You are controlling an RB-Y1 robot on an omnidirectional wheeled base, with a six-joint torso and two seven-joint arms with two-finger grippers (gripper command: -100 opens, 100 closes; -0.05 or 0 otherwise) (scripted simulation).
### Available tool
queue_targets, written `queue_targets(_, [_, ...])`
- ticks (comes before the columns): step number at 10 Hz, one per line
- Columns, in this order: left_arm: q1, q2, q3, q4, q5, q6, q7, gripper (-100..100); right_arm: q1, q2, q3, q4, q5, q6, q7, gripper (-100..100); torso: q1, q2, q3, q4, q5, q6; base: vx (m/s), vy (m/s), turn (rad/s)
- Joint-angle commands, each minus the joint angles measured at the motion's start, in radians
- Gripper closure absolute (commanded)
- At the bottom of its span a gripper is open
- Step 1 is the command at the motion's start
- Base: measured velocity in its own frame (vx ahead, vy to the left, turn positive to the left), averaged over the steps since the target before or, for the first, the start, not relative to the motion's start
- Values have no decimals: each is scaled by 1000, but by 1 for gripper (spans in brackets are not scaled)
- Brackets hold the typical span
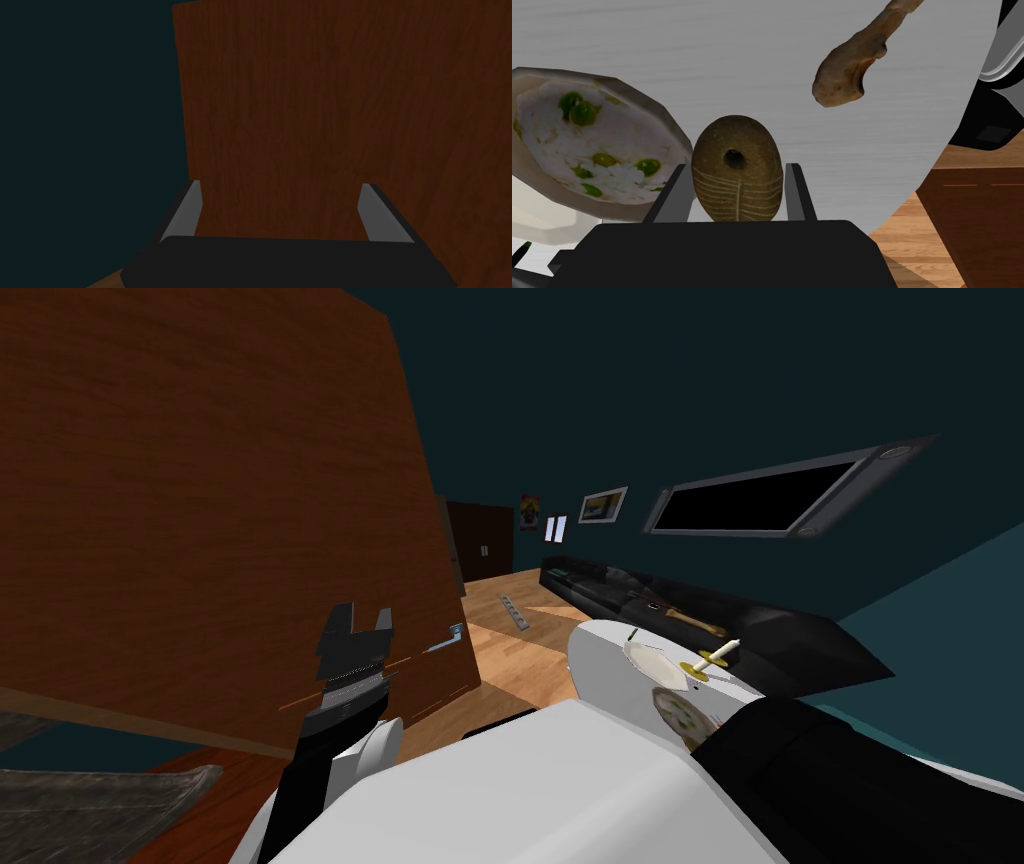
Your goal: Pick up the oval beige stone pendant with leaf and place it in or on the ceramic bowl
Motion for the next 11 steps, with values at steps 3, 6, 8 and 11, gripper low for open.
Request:
queue_targets(3, [0,0,0,0,0,0,0,0,-14,-27,4,67,-9,-42,-43,100,-1,-1,0,1,1,-2,30,-16,66])
queue_targets(6, [0,0,0,0,0,0,0,0,-11,-54,10,76,-15,-54,-82,100,0,-1,0,0,0,0,28,-25,47])
queue_targets(8, [0,0,0,0,0,0,0,0,-7,-75,18,84,-18,-60,-116,100,-4,-3,-1,0,1,-2,39,-82,138])
queue_targets(11, [0,0,0,0,0,0,0,0,-3,-90,27,90,-17,-60,-143,100,-1,0,0,0,-1,-1,12,-44,35])
